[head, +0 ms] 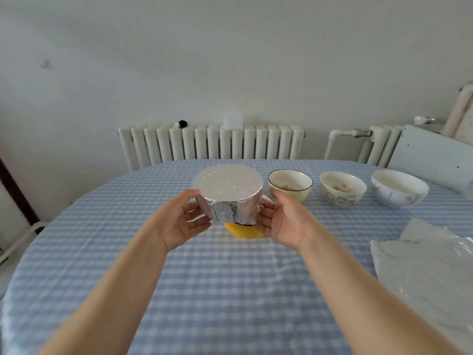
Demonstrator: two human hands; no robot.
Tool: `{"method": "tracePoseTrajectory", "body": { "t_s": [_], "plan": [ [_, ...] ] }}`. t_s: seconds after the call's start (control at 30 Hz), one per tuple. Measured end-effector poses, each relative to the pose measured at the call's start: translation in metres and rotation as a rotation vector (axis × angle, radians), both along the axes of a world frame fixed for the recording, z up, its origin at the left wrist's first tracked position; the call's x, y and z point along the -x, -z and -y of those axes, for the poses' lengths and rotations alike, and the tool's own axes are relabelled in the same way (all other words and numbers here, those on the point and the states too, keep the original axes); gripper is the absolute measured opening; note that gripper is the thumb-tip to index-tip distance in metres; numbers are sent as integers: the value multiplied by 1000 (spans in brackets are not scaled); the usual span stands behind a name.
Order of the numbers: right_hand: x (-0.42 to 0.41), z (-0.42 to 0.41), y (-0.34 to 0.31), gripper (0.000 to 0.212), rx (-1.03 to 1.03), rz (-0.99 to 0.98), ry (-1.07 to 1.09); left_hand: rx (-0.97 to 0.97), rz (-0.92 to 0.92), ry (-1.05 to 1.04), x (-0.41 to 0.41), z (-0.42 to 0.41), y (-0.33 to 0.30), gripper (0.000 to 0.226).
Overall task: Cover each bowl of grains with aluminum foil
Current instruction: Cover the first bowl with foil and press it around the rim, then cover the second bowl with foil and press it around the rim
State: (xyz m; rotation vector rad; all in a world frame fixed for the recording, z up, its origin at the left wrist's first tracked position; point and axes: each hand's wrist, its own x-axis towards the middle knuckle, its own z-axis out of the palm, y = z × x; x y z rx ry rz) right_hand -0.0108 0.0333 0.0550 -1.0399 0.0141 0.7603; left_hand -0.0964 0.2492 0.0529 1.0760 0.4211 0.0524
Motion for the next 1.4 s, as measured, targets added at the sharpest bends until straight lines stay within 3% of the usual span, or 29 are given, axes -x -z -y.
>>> {"method": "tracePoseTrajectory", "body": {
  "t_s": [0.27, 0.6, 0.8, 0.97, 1.07, 1.17, 1.27, 1.4],
  "plan": [
    [-4, -58, 0, 33, 127, 67, -28, 60, -48, -100, 11, -59, 17, 34],
    [-1, -55, 3, 32, 221, 208, 20, 107, -60, -248, 10, -94, 39, 34],
    [-1, -36, 7, 17, 292, 405, 275, 42, -117, -321, -1, -99, 51, 30],
    [-17, -15, 30, 21, 692, 628, 597, 10, -139, -366, -8, -90, 56, 28],
    [-21, -7, 43, 42, 789, 560, 526, -1, -145, -352, -10, -86, 59, 31],
    [-17, -7, 49, 59, 714, 414, 347, -2, -146, -334, -10, -84, 62, 29],
    [-9, -8, 51, 48, 471, 245, 192, 0, -140, -328, -9, -82, 65, 20],
    [-5, -5, 51, 33, 343, 154, 147, 26, -130, -347, -8, -74, 63, 22]
  ]
}}
